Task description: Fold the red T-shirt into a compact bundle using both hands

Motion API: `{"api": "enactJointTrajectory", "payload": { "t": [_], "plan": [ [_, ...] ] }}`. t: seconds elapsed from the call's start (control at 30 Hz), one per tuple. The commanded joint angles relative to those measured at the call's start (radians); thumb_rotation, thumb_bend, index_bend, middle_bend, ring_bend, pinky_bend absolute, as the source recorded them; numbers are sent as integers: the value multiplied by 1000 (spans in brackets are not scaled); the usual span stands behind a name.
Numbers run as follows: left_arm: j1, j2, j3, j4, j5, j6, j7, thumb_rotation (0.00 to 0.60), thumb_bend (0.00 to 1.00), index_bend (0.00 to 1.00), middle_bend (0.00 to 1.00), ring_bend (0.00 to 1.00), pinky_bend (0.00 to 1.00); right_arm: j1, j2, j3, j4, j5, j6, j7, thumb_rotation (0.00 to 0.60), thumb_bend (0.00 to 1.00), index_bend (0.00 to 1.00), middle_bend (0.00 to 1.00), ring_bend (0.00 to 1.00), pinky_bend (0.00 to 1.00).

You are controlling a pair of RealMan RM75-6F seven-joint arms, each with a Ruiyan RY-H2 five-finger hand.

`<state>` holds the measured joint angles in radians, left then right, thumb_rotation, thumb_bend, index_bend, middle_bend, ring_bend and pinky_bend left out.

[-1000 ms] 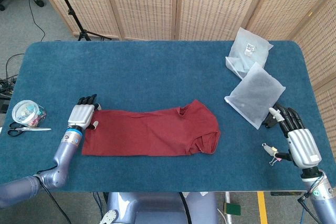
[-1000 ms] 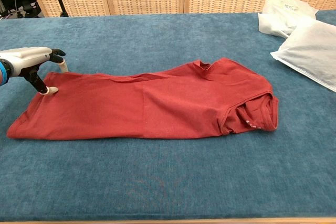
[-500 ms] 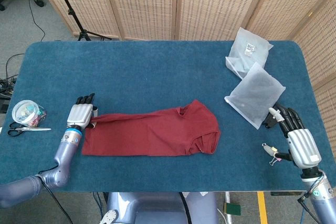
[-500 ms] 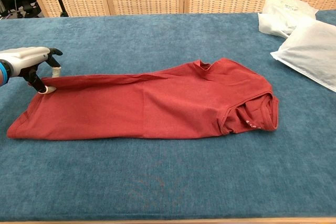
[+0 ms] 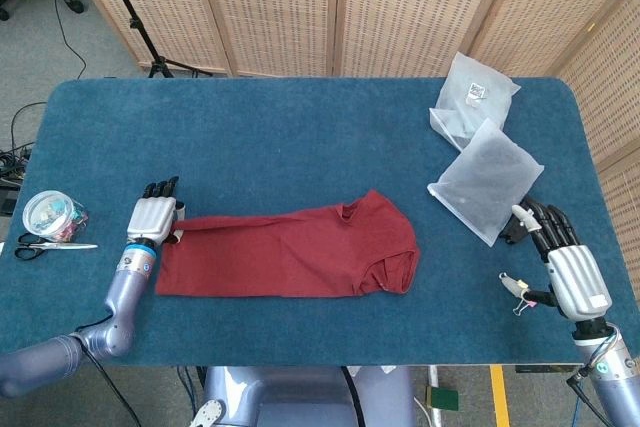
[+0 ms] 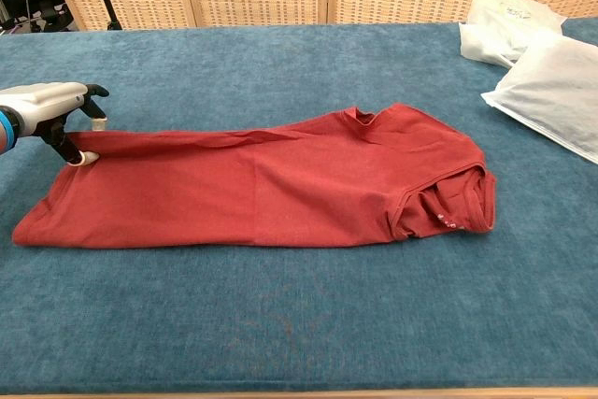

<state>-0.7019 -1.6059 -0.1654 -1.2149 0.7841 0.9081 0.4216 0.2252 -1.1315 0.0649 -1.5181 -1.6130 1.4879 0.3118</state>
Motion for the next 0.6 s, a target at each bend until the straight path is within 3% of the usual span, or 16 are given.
{"api": "enactJointTrajectory", "payload": {
  "t": [0.03, 0.6],
  "plan": [
    [2, 1, -1, 2, 3, 0, -2, 600, 596, 750, 0, 0, 0, 0, 0, 0, 0, 0, 0, 0, 600, 0, 0, 0, 0, 0],
    [8, 70, -22, 61, -35, -42, 3, 600, 607, 761, 0, 0, 0, 1, -2, 1, -2, 0, -7, -8, 600, 0, 0, 0, 0, 0]
  ]
}}
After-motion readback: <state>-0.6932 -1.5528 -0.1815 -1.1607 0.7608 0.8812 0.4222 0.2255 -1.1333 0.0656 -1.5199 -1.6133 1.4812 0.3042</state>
